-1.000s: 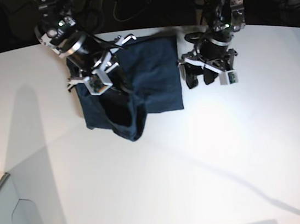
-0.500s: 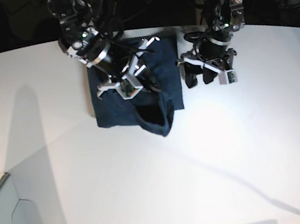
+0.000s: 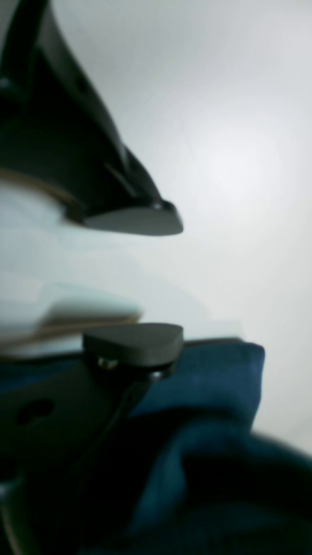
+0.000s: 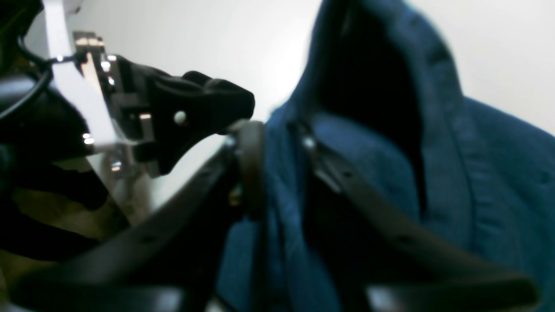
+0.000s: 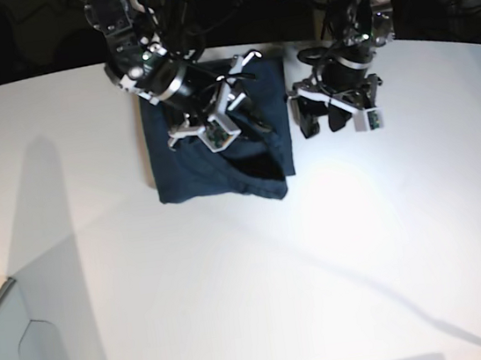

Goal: Layout the t-shirt on the table in an organized manner, then fold the t-shirt properly
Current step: 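Fold the strip end with the right gripper over onto the stack, then press and smooth the folded shirt with the right gripper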

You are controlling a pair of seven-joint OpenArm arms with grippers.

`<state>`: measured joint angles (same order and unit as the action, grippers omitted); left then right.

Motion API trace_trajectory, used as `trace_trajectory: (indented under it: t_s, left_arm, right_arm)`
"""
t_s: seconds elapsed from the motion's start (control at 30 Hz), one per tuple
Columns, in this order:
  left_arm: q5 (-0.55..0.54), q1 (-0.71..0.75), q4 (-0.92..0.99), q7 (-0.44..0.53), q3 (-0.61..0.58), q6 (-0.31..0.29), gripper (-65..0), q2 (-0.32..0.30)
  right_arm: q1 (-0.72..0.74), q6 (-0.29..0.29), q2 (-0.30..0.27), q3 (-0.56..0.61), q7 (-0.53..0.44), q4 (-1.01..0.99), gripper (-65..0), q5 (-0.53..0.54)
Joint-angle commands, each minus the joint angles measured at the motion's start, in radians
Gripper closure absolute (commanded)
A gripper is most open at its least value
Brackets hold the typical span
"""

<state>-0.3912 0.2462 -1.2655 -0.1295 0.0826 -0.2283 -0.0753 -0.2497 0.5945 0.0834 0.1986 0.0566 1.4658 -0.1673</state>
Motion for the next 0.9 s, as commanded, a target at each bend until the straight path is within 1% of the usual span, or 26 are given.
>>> trace_trajectory:
  t_s: [0.0,0.13,0.23,0.3,0.43,0.57,0.63,0.7,0.87]
  left_arm:
    - [-0.008,0.005,-0.018,0.015,0.003,-0.004,-31.7,-0.005]
    - [-0.012,0.018,-0.062,0.015,0.027,-0.004,-31.8,-0.033]
    - [-0.056,0.041,-0.116,0.015,0.029,-0.004,-31.8,-0.041]
    - [-0.096,0.063,-0.155,0.015,0.029,-0.003,-31.8,-0.076]
    - [-0.197,0.112,-0.191,0.015,0.030,-0.003,-31.8,-0.142]
    - [-0.302,0.153,-0.188,0.017,0.041,-0.003,-31.8,-0.208]
    - [-0.345,0.166,-0.182,0.017,0.072,-0.004,-31.8,-0.220]
    - [-0.360,0.175,-0.182,0.017,0.110,-0.004,-31.8,-0.222]
    - [-0.366,0.169,-0.184,0.017,0.168,-0.004,-31.8,-0.220]
  right_arm:
    - [0.003,0.000,0.008,0.002,-0.028,0.017,-19.9,0.019]
    - [0.002,0.000,0.008,-0.001,-0.028,0.043,-30.4,0.019]
    - [-0.027,0.000,0.006,-0.004,-0.028,0.106,-33.6,0.019]
    - [-0.047,0.000,0.003,-0.006,-0.028,0.164,-33.9,0.019]
    - [-0.102,0.000,-0.041,-0.015,-0.028,0.278,-33.7,0.019]
    - [-0.142,0.000,-0.050,-0.110,-0.028,0.306,-33.5,0.019]
    - [-0.145,0.000,-0.050,-0.155,-0.028,0.289,-33.5,0.019]
    - [-0.145,0.000,-0.050,-0.181,-0.028,0.264,-33.8,0.021]
    - [-0.164,0.005,-0.053,-0.176,-0.028,0.180,-34.0,0.021]
